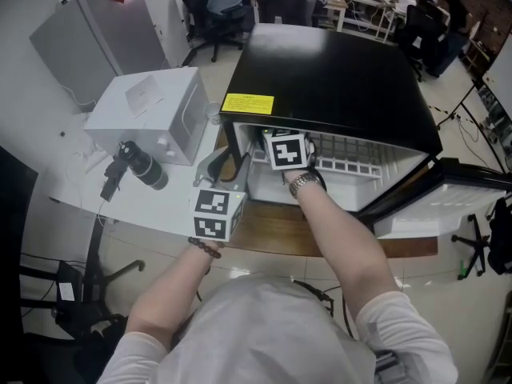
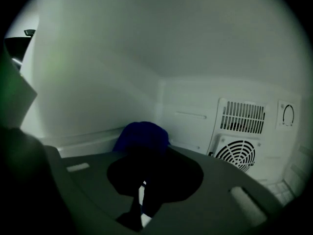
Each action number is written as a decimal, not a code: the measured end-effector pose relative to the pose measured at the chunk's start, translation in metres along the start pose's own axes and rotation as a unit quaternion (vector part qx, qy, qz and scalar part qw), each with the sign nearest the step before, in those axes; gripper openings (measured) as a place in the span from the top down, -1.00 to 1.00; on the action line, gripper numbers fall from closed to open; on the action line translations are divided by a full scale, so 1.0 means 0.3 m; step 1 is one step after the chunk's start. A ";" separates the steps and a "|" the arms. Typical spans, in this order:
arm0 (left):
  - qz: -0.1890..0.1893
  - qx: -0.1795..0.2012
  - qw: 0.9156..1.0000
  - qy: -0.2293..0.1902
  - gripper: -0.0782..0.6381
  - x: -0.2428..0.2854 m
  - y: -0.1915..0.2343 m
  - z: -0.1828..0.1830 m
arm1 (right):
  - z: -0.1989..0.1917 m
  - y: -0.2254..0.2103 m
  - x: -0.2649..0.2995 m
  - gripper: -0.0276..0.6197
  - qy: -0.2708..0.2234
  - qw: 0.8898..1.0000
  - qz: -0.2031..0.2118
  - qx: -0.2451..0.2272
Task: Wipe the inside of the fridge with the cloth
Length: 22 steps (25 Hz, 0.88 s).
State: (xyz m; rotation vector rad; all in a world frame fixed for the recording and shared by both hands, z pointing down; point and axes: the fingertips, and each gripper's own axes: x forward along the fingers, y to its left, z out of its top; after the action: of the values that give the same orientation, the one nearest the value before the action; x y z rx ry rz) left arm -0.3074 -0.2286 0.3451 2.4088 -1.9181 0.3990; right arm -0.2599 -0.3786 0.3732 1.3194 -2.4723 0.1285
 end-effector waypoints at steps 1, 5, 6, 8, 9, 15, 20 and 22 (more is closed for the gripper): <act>0.000 0.000 1.000 0.000 0.38 0.000 0.000 0.000 | -0.006 -0.010 -0.003 0.78 0.003 1.000 -0.004 0.000; 0.001 0.001 1.000 -0.006 0.38 -0.002 0.002 0.015 | -0.017 -0.055 -0.023 0.78 0.006 1.000 -0.019 0.006; 0.001 0.000 1.000 -0.005 0.38 -0.002 0.001 0.015 | -0.019 -0.068 -0.028 0.78 0.006 1.000 -0.023 0.006; 0.002 -0.003 1.000 -0.003 0.38 -0.003 0.000 0.013 | -0.027 -0.093 -0.039 0.78 0.008 1.000 -0.029 0.008; 0.003 -0.003 1.000 -0.002 0.38 -0.003 0.000 0.009 | -0.031 -0.104 -0.044 0.78 0.008 0.999 -0.032 0.009; 0.007 -0.005 1.000 -0.001 0.38 -0.006 0.001 0.012 | -0.055 -0.169 -0.073 0.78 0.014 0.999 -0.049 0.017; 0.011 -0.009 1.000 -0.010 0.38 -0.006 0.003 0.023 | -0.057 -0.212 -0.102 0.78 0.012 0.998 -0.060 0.019; 0.013 -0.011 1.000 -0.006 0.38 -0.006 0.003 0.018 | -0.062 -0.231 -0.113 0.78 0.013 0.998 -0.065 0.020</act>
State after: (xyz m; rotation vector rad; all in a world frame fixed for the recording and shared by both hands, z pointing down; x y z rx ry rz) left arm -0.3078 -0.2281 0.3395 2.3799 -1.9497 0.3637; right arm -0.1811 -0.3866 0.3741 1.4823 -2.3655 0.1643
